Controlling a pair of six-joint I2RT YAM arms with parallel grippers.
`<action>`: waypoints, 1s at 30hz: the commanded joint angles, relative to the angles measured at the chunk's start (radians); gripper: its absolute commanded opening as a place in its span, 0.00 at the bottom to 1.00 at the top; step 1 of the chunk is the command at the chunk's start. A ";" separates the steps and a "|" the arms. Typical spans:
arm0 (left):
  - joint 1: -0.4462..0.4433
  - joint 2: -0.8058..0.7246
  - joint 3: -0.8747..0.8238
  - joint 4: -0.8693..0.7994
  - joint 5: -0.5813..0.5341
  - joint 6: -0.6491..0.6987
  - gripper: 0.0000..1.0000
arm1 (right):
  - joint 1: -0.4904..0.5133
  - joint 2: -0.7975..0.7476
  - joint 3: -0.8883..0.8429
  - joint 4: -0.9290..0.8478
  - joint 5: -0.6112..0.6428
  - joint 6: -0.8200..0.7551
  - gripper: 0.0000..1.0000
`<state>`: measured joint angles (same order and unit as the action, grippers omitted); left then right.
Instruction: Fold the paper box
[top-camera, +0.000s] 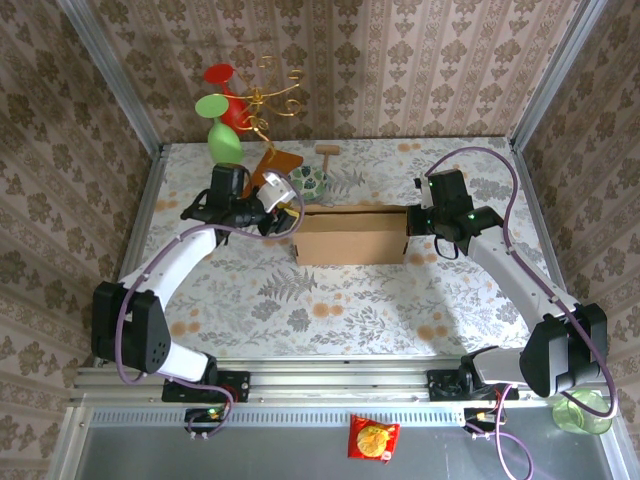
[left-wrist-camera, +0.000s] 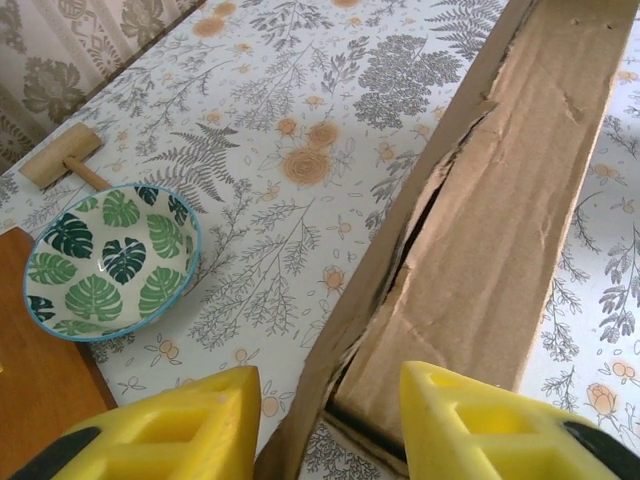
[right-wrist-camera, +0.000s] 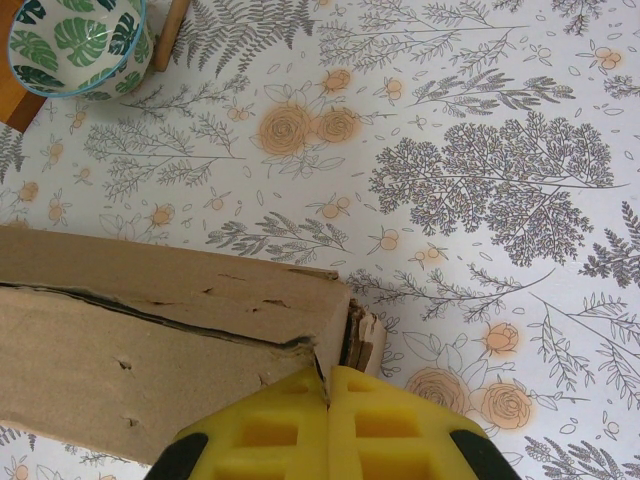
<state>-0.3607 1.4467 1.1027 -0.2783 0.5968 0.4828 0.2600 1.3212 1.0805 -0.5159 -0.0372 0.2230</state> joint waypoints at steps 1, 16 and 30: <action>-0.009 -0.004 0.038 -0.050 -0.025 -0.018 0.38 | 0.008 -0.003 -0.003 -0.083 0.000 -0.007 0.00; -0.029 -0.029 0.049 -0.062 -0.117 -0.085 0.34 | 0.008 0.001 -0.006 -0.083 -0.002 -0.006 0.00; -0.041 -0.010 0.100 -0.125 -0.111 -0.131 0.27 | 0.008 0.008 -0.001 -0.084 -0.004 -0.007 0.00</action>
<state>-0.3935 1.4456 1.1660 -0.3676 0.4847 0.3859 0.2600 1.3216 1.0805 -0.5159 -0.0372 0.2199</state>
